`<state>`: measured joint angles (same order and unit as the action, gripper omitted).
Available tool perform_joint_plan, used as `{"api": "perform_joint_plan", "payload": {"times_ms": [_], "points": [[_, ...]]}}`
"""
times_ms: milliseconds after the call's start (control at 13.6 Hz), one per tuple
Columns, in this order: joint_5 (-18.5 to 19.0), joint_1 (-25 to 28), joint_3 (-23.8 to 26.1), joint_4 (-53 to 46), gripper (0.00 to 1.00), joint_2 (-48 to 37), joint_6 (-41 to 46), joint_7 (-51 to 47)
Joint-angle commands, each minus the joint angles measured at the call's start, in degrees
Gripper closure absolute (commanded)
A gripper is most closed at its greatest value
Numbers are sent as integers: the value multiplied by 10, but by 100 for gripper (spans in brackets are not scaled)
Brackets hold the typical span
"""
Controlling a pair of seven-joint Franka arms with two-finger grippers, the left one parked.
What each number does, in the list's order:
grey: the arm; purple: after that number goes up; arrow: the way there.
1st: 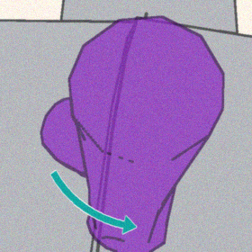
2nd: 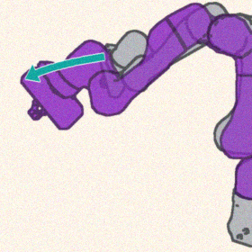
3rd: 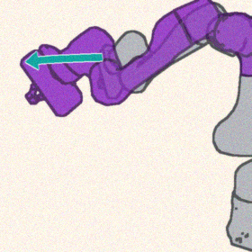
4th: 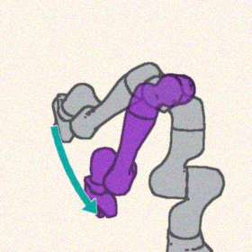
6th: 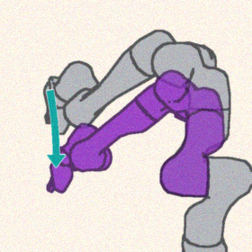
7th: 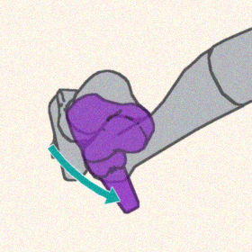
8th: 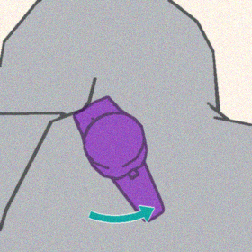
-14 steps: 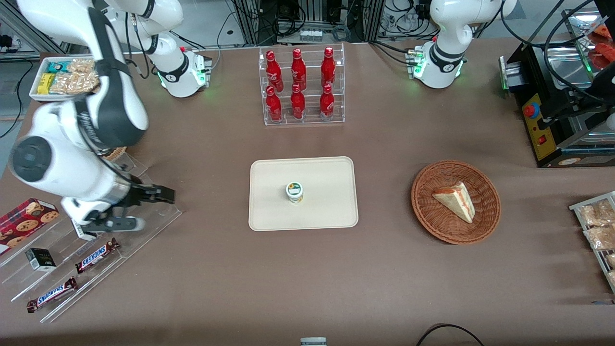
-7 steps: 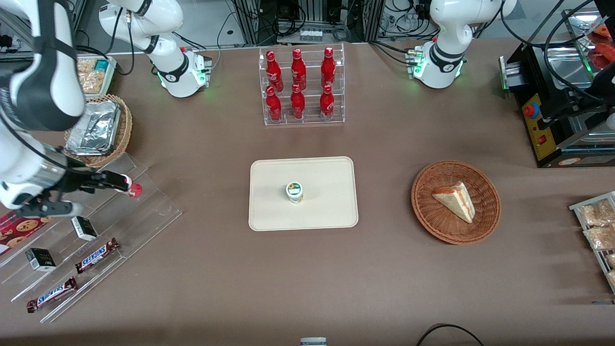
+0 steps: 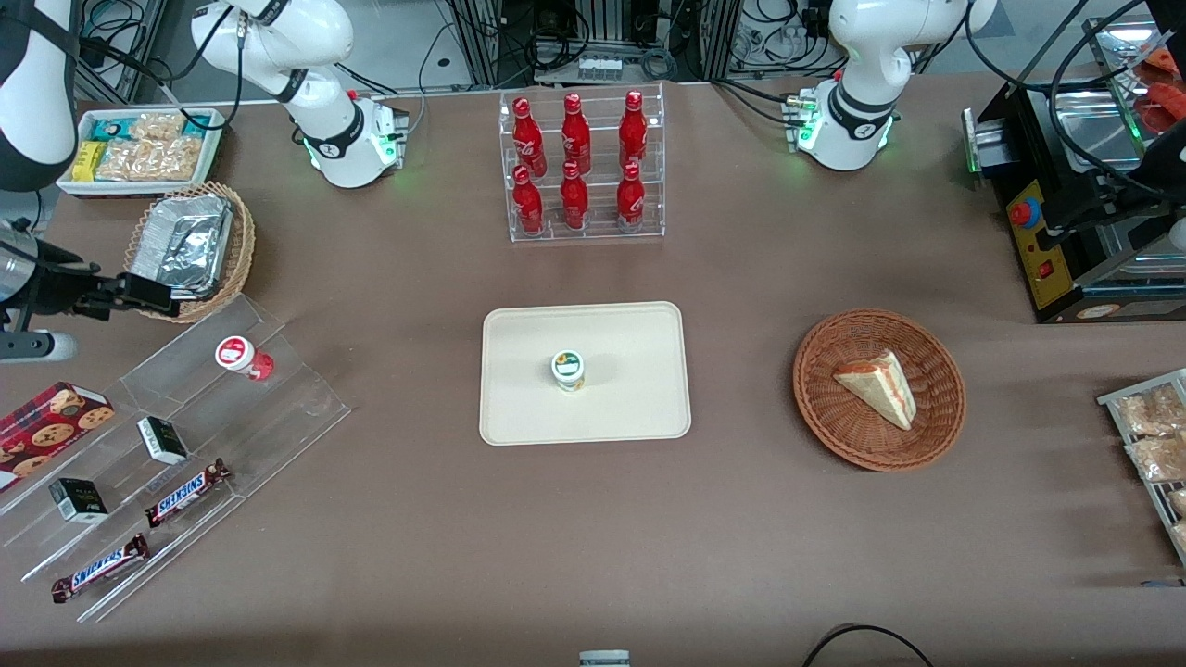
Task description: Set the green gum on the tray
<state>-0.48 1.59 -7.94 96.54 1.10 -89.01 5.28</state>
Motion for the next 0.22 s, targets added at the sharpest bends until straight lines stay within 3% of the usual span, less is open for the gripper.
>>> {"api": "perform_joint_plan", "payload": {"times_ms": [0, 147], "points": [[12, -5, 6, 15, 0, -21, 16, -1], [12, -4, 6, 11, 0, -28, 16, -2]]}}
